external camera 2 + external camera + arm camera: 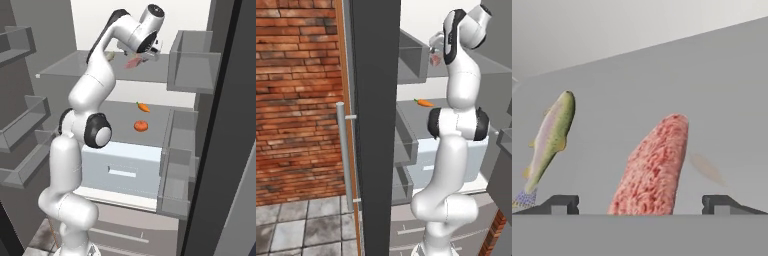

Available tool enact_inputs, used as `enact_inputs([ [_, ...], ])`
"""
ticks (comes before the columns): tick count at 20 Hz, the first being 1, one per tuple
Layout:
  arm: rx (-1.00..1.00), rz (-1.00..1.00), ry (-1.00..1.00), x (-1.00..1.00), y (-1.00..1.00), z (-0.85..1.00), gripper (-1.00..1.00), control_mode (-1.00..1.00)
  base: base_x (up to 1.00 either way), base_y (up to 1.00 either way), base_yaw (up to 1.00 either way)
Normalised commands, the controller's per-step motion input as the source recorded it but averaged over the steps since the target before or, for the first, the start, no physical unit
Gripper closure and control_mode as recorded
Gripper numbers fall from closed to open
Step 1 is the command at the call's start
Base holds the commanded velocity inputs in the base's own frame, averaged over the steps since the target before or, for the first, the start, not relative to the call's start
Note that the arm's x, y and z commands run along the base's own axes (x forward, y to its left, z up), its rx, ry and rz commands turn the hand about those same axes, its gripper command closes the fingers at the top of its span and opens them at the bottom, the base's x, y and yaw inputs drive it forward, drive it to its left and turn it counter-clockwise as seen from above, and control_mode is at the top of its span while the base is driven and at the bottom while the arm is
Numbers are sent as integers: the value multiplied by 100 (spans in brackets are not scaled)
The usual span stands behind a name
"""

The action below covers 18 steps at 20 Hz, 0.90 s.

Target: Transport the steak and squash to the fridge. Place the steak on the rack containing meat and place the squash on the rack containing the vegetable, ensuring meats and vegetables are on different racks.

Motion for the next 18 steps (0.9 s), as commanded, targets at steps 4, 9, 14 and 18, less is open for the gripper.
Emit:
enact_inputs([
  [4,-5,3,-13,-80,12,-11,-100,-100,0,0,0],
  [9,-20,2,-2,-79,80,-94,-100,-100,0,0,0],
  [14,-14,1,-8,-97,62,-100,-100,-100,0,0,0],
  [18,-4,1,-37,-100,48,-99,-100,-100,0,0,0],
])
